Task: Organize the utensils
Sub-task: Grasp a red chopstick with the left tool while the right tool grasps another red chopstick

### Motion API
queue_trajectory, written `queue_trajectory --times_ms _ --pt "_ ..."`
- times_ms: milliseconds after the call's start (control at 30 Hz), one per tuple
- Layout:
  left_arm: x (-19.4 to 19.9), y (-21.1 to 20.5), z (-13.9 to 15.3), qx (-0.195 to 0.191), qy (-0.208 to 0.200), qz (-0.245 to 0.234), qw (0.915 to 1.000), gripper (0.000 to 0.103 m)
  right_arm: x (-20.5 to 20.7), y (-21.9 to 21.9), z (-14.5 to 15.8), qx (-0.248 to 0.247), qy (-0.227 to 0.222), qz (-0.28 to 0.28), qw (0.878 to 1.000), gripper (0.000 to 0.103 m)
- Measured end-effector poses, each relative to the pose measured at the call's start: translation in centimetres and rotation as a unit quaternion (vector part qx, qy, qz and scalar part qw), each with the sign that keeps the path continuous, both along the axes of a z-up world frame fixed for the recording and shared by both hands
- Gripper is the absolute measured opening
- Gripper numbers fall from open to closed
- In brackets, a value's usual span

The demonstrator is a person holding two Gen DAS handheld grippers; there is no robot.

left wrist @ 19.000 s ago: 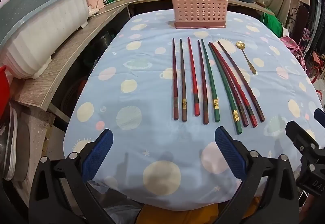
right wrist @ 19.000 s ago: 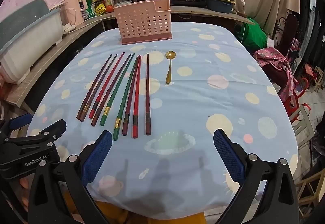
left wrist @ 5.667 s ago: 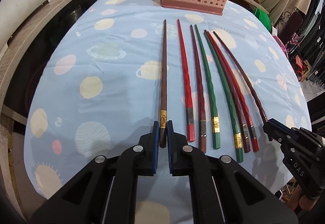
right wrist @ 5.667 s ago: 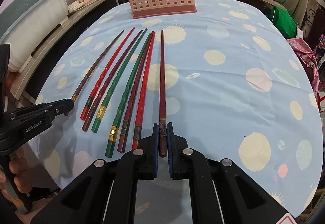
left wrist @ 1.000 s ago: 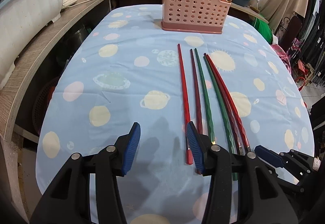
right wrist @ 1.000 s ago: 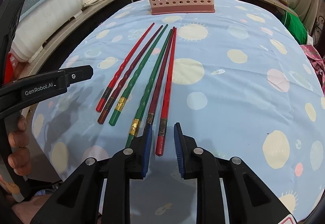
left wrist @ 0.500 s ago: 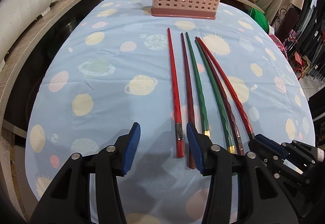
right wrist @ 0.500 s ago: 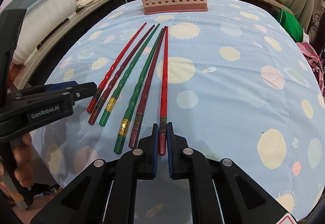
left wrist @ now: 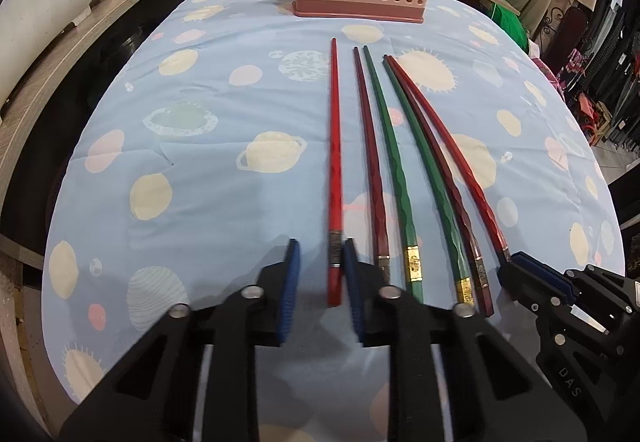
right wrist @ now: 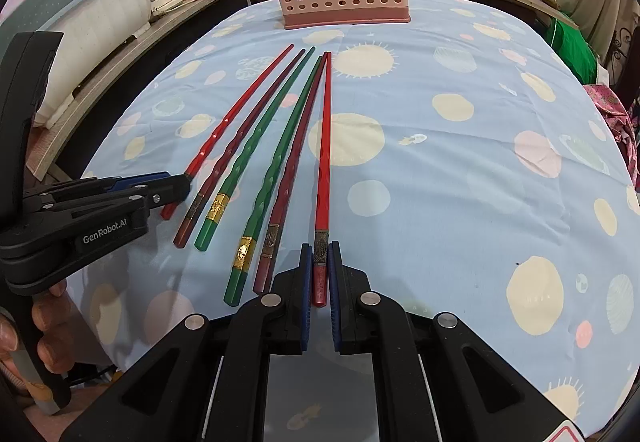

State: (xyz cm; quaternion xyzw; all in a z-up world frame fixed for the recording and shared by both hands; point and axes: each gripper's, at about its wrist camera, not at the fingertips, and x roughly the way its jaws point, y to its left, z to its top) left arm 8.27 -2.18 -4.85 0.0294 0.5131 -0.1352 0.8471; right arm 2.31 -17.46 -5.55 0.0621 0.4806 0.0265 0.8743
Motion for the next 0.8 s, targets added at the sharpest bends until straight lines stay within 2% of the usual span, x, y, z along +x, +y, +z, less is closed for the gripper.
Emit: queue_trajectory --times_ms 200,367,567,800 --pt "-0.3 -0.2 0.3 -0.008 0.008 -0.006 0.9999 0.007 0.1 -0.1 0.4 0.004 0.000 0.000 1.000 0.007" --pt "-0.3 -0.1 1.7 -0.021 0.005 -0.005 0.9998 0.007 0.0 -0.5 1.7 0.009 -0.015 -0.003 1.000 0.007" --pt "0.0 0.0 4.8 -0.042 -0.015 0.001 0.9990 0.007 0.4 -1.7 4.6 0.018 -0.051 -0.016 0.998 0.007" --pt "1.3 0.4 9.1 -0.071 -0.041 0.007 0.9966 0.007 1.8 -3.7 9.6 0.018 -0.111 -0.033 0.993 0.007"
